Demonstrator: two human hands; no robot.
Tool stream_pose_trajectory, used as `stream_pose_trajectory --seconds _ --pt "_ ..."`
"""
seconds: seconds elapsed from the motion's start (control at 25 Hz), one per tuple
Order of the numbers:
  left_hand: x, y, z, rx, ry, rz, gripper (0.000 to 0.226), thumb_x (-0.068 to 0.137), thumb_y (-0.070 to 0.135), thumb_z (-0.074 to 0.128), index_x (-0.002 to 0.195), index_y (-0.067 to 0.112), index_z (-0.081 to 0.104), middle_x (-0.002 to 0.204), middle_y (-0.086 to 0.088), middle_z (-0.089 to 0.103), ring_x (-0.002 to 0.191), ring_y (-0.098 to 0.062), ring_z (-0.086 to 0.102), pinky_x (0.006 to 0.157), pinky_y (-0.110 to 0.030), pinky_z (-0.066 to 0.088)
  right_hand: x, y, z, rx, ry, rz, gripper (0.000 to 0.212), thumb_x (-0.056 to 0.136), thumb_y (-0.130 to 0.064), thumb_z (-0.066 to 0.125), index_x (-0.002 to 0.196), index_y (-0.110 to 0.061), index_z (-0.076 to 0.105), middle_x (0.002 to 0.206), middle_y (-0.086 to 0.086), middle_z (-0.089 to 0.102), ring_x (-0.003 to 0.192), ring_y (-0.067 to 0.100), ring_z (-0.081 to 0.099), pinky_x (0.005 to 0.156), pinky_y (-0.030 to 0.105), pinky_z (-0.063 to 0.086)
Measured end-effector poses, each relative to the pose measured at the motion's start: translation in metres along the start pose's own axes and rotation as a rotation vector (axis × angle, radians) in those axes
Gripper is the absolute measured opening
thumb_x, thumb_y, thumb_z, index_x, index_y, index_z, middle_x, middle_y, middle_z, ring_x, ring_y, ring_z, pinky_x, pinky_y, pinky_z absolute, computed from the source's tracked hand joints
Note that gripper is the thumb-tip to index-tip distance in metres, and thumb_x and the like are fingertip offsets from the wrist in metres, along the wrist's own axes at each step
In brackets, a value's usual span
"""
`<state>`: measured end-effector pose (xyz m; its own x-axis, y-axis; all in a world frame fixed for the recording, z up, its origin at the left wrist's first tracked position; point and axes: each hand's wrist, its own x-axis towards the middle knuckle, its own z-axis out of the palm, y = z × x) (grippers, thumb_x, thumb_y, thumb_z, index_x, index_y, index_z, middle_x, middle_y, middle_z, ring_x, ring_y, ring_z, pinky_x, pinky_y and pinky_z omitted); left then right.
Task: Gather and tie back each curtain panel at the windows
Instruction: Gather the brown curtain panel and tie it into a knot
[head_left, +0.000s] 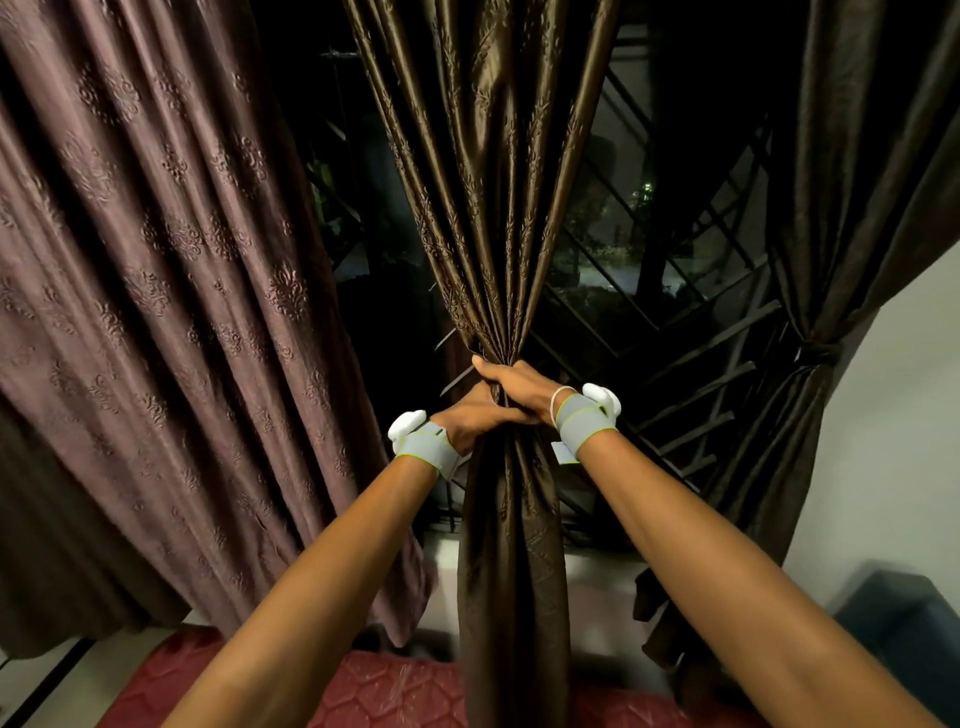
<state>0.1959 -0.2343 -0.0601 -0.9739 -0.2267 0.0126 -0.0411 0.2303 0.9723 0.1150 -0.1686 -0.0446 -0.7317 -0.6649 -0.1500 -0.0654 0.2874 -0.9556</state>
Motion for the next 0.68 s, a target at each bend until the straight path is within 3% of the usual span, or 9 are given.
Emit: stream_pose_trajectory --seconds 0.08,0.16,0.28,0.36,0.44,0.56,0.64,0.68 --pt "0.015 -0.006 0.002 0.061 0.066 0.007 0.050 0.073 -0.015 0.065 0.122 -0.011 0.055 0.111 -0.020 0.066 0.097 -0.019 0.068 0.094 -0.038 0.054 0.001 -0.005 -0.010 -0.163 -0.066 0.042 0.101 0.060 -0.083 0.060 0.120 -0.003 0.062 0.115 0.015 0.067 0.106 0.029 0.064 0.102 0.040 0.047" --pt "0.021 -0.008 0.000 0.136 0.104 -0.029 0.048 0.068 -0.003 0.063 0.116 -0.006 0.062 0.113 -0.019 0.067 0.107 -0.028 0.065 0.100 -0.047 0.049 0.004 -0.010 -0.023 -0.343 -0.157 0.067 0.105 0.043 -0.089 0.063 0.111 -0.008 0.068 0.104 0.015 0.072 0.095 0.029 0.069 0.095 0.043 0.053" --pt "0.022 -0.011 -0.001 0.234 0.144 -0.011 0.044 0.076 0.003 0.059 0.119 -0.003 0.063 0.121 -0.011 0.063 0.114 -0.020 0.056 0.105 -0.039 0.043 -0.009 -0.017 -0.043 -0.453 -0.272 0.010 0.067 0.063 -0.056 0.077 0.103 -0.003 0.067 0.098 0.018 0.073 0.089 0.029 0.069 0.088 0.043 0.054" --pt "0.019 -0.009 0.000 0.172 0.150 -0.044 0.049 0.075 -0.001 0.058 0.124 -0.005 0.059 0.124 -0.017 0.061 0.110 -0.021 0.055 0.096 -0.033 0.049 -0.013 -0.010 -0.057 -0.449 -0.284 0.016 0.032 0.077 -0.025 0.072 0.097 -0.005 0.057 0.094 0.014 0.068 0.089 0.027 0.064 0.085 0.041 0.052" --pt "0.018 -0.003 0.003 0.168 0.109 -0.099 0.044 0.082 -0.013 0.049 0.125 -0.008 0.057 0.117 -0.014 0.061 0.103 -0.022 0.055 0.077 -0.020 0.051 -0.013 0.003 -0.064 -0.575 -0.238 0.039 0.028 0.074 -0.018 0.069 0.091 -0.010 0.049 0.094 0.014 0.064 0.086 0.024 0.058 0.075 0.037 0.046" --pt "0.022 -0.002 0.005 0.213 0.093 -0.120 0.042 0.086 -0.016 0.041 0.125 -0.009 0.055 0.107 -0.012 0.057 0.100 -0.021 0.052 0.064 -0.009 0.045 -0.006 0.028 -0.060 -0.758 -0.246 0.028 0.031 0.073 -0.013 0.068 0.101 -0.005 0.057 0.099 0.015 0.065 0.086 0.023 0.057 0.071 0.031 0.045" --pt "0.018 0.000 0.006 0.232 0.082 -0.130 0.040 0.086 -0.017 0.040 0.123 -0.010 0.055 0.100 -0.011 0.057 0.091 -0.019 0.055 0.058 -0.004 0.044 -0.008 0.040 -0.052 -0.765 -0.254 -0.006 0.010 0.083 0.002 0.056 0.088 -0.003 0.062 0.084 0.012 0.064 0.075 0.017 0.057 0.065 0.019 0.045" --pt "0.018 -0.002 0.005 0.235 0.077 -0.144 0.039 0.086 -0.016 0.040 0.121 -0.008 0.056 0.096 -0.009 0.057 0.083 -0.015 0.055 0.056 -0.004 0.044 -0.007 0.044 -0.049 -0.755 -0.229 -0.018 0.021 0.086 0.006 0.049 0.075 -0.008 0.060 0.072 0.009 0.060 0.062 0.012 0.054 0.057 0.015 0.043"
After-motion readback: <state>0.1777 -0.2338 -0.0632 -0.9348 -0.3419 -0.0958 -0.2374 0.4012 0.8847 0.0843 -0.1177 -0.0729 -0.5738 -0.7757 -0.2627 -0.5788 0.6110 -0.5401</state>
